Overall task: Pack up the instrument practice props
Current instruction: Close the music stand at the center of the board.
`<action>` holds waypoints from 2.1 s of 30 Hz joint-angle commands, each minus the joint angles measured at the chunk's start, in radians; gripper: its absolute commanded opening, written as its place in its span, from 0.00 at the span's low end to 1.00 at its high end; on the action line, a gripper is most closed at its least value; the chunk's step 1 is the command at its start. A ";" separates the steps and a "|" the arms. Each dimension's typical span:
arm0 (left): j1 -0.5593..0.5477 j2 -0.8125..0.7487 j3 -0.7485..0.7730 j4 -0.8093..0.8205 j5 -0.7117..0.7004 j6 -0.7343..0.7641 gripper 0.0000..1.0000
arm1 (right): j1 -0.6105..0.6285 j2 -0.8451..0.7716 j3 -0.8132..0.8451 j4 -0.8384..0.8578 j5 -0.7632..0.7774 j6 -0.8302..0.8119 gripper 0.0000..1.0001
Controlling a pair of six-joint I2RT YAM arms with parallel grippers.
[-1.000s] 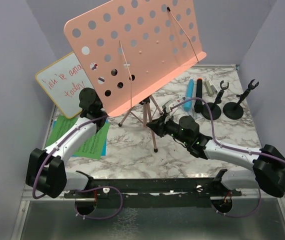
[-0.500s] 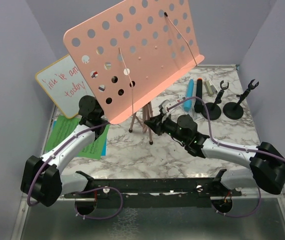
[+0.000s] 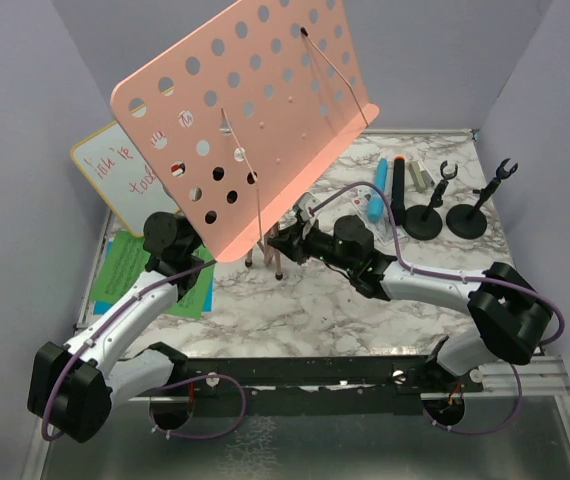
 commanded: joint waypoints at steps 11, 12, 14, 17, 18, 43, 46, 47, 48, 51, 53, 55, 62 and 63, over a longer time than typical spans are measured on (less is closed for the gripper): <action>-0.005 -0.065 -0.070 -0.100 -0.093 0.069 0.00 | -0.011 0.021 0.087 0.176 0.083 -0.009 0.71; -0.005 -0.066 -0.069 -0.100 -0.095 0.069 0.00 | -0.012 0.024 0.091 0.174 0.084 -0.014 0.74; -0.006 -0.068 -0.070 -0.100 -0.099 0.069 0.00 | -0.012 0.032 0.104 0.161 0.070 -0.015 0.78; -0.005 -0.067 -0.070 -0.100 -0.110 0.053 0.00 | -0.012 0.051 0.125 0.165 0.025 0.000 0.81; -0.006 -0.062 -0.068 -0.100 -0.115 0.041 0.00 | -0.011 0.060 0.134 0.171 -0.006 0.001 0.82; -0.005 -0.034 -0.045 -0.094 -0.101 -0.070 0.00 | -0.008 0.209 0.169 0.273 -0.001 0.044 0.65; -0.006 -0.026 -0.037 -0.094 -0.088 -0.105 0.00 | -0.008 0.172 0.155 0.234 -0.024 0.049 0.59; -0.005 -0.025 -0.033 -0.094 -0.083 -0.117 0.00 | -0.008 0.160 0.153 0.219 -0.031 0.051 0.57; -0.006 -0.023 -0.027 -0.094 -0.079 -0.132 0.00 | -0.008 0.145 0.148 0.206 -0.039 0.056 0.56; -0.005 -0.022 -0.003 -0.097 -0.064 -0.192 0.00 | -0.008 0.101 0.127 0.171 -0.049 0.079 0.52; -0.006 -0.019 0.016 -0.107 -0.057 -0.258 0.00 | -0.008 0.067 0.119 0.129 -0.058 0.102 0.51; -0.006 -0.009 0.034 -0.116 -0.040 -0.333 0.00 | -0.008 0.036 0.132 0.051 -0.068 0.134 0.49; -0.011 0.027 0.027 -0.121 -0.058 -0.527 0.00 | -0.007 -0.071 0.098 -0.077 -0.091 0.236 0.43; -0.014 0.026 0.020 -0.121 -0.073 -0.539 0.00 | -0.007 -0.084 0.088 -0.085 -0.092 0.250 0.42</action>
